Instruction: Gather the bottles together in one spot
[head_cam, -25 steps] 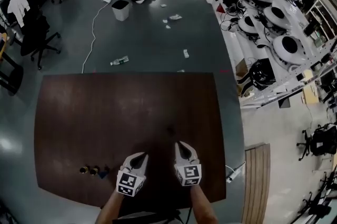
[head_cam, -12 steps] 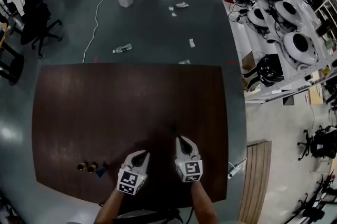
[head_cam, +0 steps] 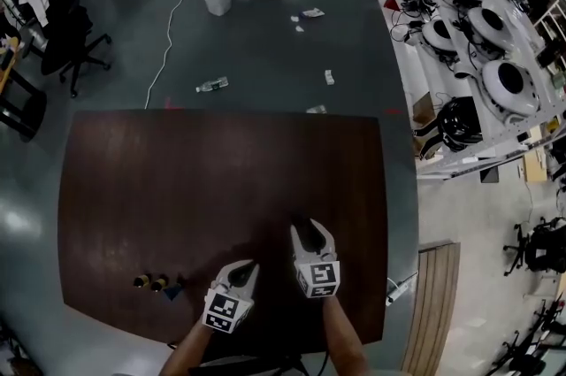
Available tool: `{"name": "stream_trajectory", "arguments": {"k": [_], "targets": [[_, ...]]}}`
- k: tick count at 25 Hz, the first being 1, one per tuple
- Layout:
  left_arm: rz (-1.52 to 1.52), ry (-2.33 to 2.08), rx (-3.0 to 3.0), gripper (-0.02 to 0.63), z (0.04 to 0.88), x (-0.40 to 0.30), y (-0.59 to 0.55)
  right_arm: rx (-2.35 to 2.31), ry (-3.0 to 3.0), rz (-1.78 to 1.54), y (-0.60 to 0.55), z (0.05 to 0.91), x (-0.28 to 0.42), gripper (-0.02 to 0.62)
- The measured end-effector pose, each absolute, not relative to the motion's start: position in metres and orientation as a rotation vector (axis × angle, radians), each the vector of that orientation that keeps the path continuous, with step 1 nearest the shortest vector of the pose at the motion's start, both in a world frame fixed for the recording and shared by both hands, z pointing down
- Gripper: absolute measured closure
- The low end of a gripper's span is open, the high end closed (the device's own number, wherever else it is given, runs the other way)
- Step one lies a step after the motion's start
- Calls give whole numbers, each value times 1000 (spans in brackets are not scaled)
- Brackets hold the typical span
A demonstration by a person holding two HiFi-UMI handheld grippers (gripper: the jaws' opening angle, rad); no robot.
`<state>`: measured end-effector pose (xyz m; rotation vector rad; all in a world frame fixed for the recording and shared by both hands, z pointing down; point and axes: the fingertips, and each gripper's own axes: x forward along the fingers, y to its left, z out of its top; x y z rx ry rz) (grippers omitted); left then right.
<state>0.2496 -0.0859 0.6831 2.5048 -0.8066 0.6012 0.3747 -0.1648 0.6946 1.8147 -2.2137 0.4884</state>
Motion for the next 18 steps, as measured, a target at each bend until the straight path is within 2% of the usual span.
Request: {"name": "stream_trajectory", "arguments": {"k": [7, 16, 18], "targets": [[616, -769, 2507, 606, 681, 255, -75, 1809, -2199, 505, -181, 703, 375, 380], [615, -779, 2499, 606, 682, 246, -77, 1808, -2169, 483, -191, 707, 374, 376], [616, -784, 2497, 606, 681, 244, -79, 1801, -2164, 474, -190, 708, 373, 394]]}}
